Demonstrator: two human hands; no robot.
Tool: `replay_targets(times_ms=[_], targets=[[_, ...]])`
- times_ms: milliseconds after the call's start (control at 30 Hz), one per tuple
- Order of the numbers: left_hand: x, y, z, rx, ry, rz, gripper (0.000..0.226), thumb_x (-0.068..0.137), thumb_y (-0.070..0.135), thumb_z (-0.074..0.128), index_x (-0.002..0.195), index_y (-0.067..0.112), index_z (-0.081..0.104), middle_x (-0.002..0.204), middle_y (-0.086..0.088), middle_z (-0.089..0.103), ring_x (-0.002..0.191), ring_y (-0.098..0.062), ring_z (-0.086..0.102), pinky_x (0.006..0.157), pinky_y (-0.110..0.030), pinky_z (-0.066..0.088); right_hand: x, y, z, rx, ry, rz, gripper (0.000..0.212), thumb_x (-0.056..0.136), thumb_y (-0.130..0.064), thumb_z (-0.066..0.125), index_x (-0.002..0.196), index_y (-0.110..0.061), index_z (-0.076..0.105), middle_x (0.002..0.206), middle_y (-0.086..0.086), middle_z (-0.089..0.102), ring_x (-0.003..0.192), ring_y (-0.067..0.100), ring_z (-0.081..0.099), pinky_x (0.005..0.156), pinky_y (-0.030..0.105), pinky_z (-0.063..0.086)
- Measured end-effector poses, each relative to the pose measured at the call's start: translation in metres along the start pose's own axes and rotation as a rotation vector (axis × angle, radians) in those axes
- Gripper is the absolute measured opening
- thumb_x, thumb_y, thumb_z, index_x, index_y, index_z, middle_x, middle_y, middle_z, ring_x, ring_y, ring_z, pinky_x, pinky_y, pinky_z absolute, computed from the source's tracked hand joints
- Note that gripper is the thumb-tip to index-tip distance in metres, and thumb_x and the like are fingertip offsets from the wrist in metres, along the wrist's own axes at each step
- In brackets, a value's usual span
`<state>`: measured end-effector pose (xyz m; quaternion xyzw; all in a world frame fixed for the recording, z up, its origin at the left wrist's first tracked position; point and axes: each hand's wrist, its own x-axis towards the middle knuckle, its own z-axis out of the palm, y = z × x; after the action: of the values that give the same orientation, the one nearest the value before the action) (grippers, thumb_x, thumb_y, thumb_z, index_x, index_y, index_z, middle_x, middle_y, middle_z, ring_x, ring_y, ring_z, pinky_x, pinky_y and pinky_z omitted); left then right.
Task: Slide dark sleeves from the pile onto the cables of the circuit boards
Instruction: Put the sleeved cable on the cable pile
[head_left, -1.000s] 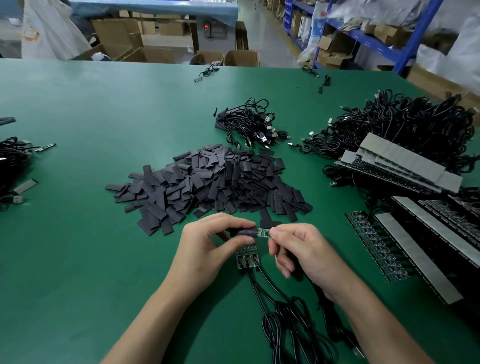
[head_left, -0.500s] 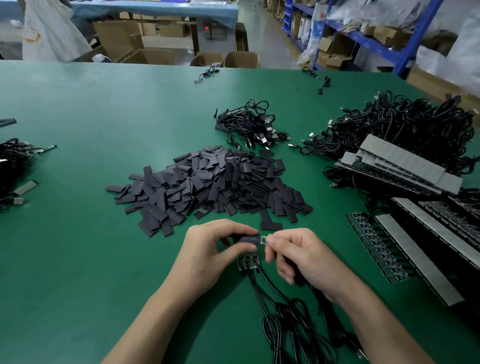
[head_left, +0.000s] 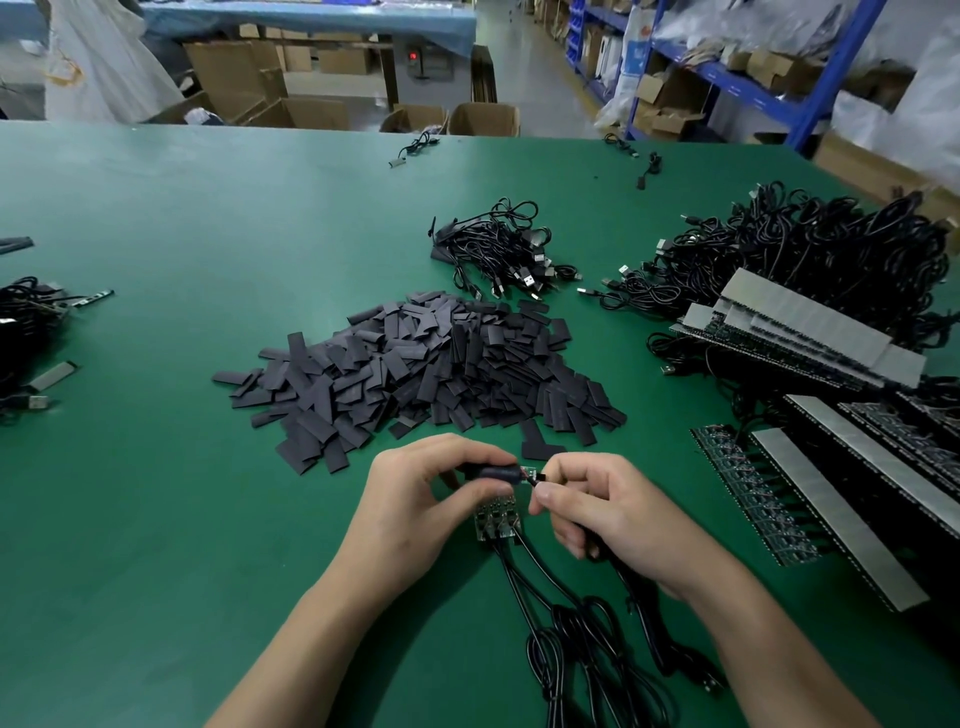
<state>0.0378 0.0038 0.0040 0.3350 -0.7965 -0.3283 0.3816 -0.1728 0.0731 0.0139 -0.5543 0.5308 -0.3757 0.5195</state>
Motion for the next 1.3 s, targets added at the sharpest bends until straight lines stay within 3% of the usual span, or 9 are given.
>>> replay_targets(times_ms=[100, 233, 367, 600, 767, 867, 1300], targets=[[-0.0004, 0.0012, -0.0011, 0.014, -0.010, 0.044, 0.019, 0.083, 0.031, 0.079, 0.100, 0.022, 0.081, 0.094, 0.018, 0.075, 0.091, -0.002, 0.070, 0.081, -0.016, 0.052, -0.0002, -0.0006, -0.0004, 0.025, -0.020, 0.005, 0.020, 0.096, -0.030, 0.062, 0.078, -0.028, 0.071, 0.055, -0.007, 0.050, 0.052, 0.012, 0.046, 0.056, 0.022, 0.043], [-0.0012, 0.0005, 0.0001, 0.031, -0.044, 0.068, 0.018, 0.084, 0.028, 0.081, 0.102, 0.022, 0.081, 0.096, 0.017, 0.074, 0.091, -0.005, 0.070, 0.080, -0.026, 0.056, -0.0005, -0.0010, 0.0003, 0.051, -0.034, 0.021, 0.021, 0.095, -0.027, 0.062, 0.076, -0.026, 0.071, 0.055, -0.007, 0.046, 0.050, 0.012, 0.041, 0.054, 0.022, 0.040], [-0.0016, 0.0015, 0.0024, 0.036, -0.072, 0.101, 0.019, 0.086, 0.033, 0.079, 0.103, 0.023, 0.080, 0.097, 0.016, 0.074, 0.090, -0.004, 0.070, 0.078, -0.026, 0.056, -0.0009, -0.0001, 0.0017, 0.056, -0.047, 0.028, 0.020, 0.096, -0.024, 0.062, 0.078, -0.019, 0.071, 0.055, -0.004, 0.044, 0.050, 0.012, 0.039, 0.052, 0.022, 0.037], [-0.0011, 0.0015, 0.0042, 0.043, -0.025, 0.097, 0.021, 0.084, 0.032, 0.081, 0.104, 0.025, 0.080, 0.099, 0.017, 0.072, 0.095, -0.007, 0.069, 0.078, -0.028, 0.055, -0.0008, -0.0029, 0.0014, 0.037, -0.001, 0.011, 0.022, 0.097, -0.033, 0.057, 0.078, -0.029, 0.067, 0.059, 0.002, 0.060, 0.057, 0.020, 0.053, 0.054, 0.027, 0.041], [-0.0015, 0.0034, 0.0070, 0.045, 0.174, 0.044, 0.039, 0.076, 0.036, 0.085, 0.113, 0.025, 0.076, 0.100, 0.016, 0.071, 0.088, -0.009, 0.068, 0.072, -0.023, 0.052, -0.0006, -0.0019, 0.0028, 0.091, 0.009, 0.023, 0.020, 0.098, -0.033, 0.057, 0.084, -0.024, 0.069, 0.067, 0.006, 0.066, 0.063, 0.022, 0.062, 0.058, 0.030, 0.047], [-0.0028, 0.0050, 0.0077, 0.030, 0.235, 0.022, 0.034, 0.077, 0.034, 0.084, 0.109, 0.024, 0.077, 0.095, 0.015, 0.072, 0.083, -0.013, 0.068, 0.070, -0.026, 0.053, -0.0007, -0.0013, 0.0044, 0.119, 0.005, 0.026, 0.020, 0.099, -0.032, 0.057, 0.087, -0.022, 0.070, 0.073, 0.009, 0.072, 0.068, 0.024, 0.068, 0.061, 0.031, 0.052], [-0.0019, 0.0053, 0.0063, -0.004, 0.177, -0.019, 0.026, 0.081, 0.032, 0.080, 0.107, 0.025, 0.080, 0.091, 0.015, 0.074, 0.082, -0.011, 0.067, 0.070, -0.015, 0.046, 0.0019, 0.0044, 0.0087, 0.126, 0.059, 0.029, 0.020, 0.107, -0.017, 0.055, 0.093, -0.009, 0.066, 0.076, 0.011, 0.075, 0.072, 0.023, 0.071, 0.065, 0.028, 0.055]])
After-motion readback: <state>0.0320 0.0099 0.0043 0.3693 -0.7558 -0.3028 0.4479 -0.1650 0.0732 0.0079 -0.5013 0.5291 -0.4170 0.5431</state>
